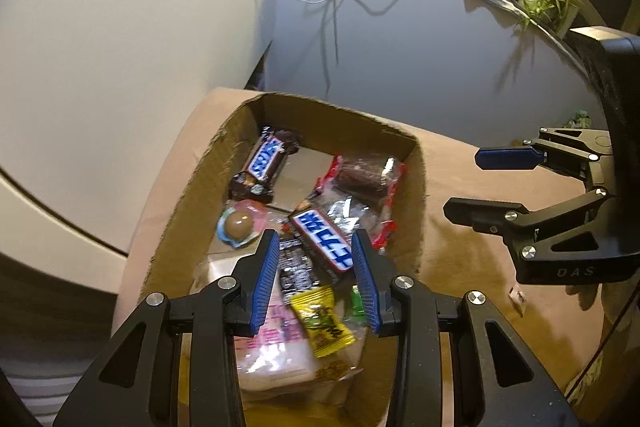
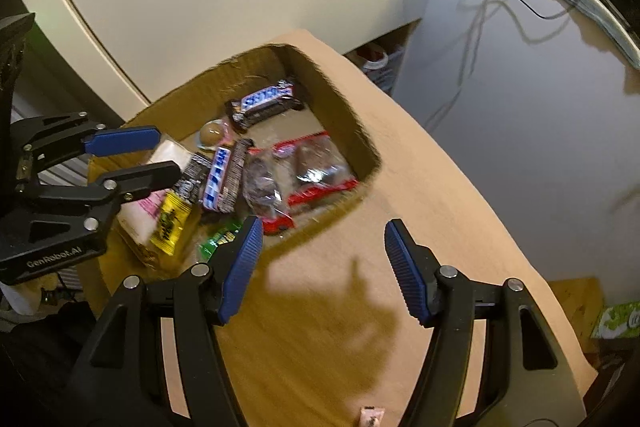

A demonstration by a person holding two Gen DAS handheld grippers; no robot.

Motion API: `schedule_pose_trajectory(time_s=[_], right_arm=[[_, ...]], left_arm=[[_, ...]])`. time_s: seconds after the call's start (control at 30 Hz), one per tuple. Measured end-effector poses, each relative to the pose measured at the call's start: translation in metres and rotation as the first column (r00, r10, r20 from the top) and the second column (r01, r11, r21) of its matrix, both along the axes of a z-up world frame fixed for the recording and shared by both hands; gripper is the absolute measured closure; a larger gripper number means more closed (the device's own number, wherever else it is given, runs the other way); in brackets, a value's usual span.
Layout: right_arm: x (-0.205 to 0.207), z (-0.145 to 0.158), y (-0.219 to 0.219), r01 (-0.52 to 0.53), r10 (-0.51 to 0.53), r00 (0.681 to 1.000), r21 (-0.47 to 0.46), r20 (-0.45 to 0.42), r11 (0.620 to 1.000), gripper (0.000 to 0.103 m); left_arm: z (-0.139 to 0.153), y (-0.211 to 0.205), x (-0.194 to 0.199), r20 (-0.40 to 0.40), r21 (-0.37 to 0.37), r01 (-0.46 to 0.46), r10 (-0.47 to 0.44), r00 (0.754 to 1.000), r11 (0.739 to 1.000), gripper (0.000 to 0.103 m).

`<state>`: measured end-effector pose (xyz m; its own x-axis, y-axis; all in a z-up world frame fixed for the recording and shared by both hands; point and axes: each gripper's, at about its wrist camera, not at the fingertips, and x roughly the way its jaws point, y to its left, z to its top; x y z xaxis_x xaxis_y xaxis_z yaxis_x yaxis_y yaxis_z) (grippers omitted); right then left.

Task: Organize snacks
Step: 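Open both grippers over the box and move back over the table, then grasp white candy packet with left gripper while right grasps the chocolate egg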

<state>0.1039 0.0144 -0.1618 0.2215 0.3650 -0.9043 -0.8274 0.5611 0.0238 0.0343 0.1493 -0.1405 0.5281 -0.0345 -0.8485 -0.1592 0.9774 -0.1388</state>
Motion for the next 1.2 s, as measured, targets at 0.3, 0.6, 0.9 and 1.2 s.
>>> schedule_pose_trajectory(time_s=[0.3, 0.6, 0.9, 1.2], right_arm=[[0.011, 0.005, -0.052, 0.105, -0.105, 0.994, 0.023, 0.019, 0.994, 0.037], [0.015, -0.007, -0.118, 0.225, -0.225, 0.974, -0.007, -0.024, 0.974, 0.031], [0.007, -0.03, -0.19, 0.362, -0.363, 0.926, -0.033, -0.102, 0.932, 0.031], [0.006, -0.052, -0.218, 0.454, -0.454, 0.874, -0.041, -0.176, 0.89, 0.031]], left_arm=[[0.004, -0.031, 0.007, 0.009, -0.004, 0.062, -0.062, 0.998, 0.998, 0.067], [0.0, -0.075, 0.013, -0.004, -0.027, 0.162, -0.162, 0.987, 0.986, 0.067], [-0.01, -0.13, 0.012, -0.037, -0.081, 0.283, -0.287, 0.957, 0.956, 0.067], [-0.031, -0.177, 0.006, -0.094, -0.141, 0.375, -0.389, 0.916, 0.916, 0.067]])
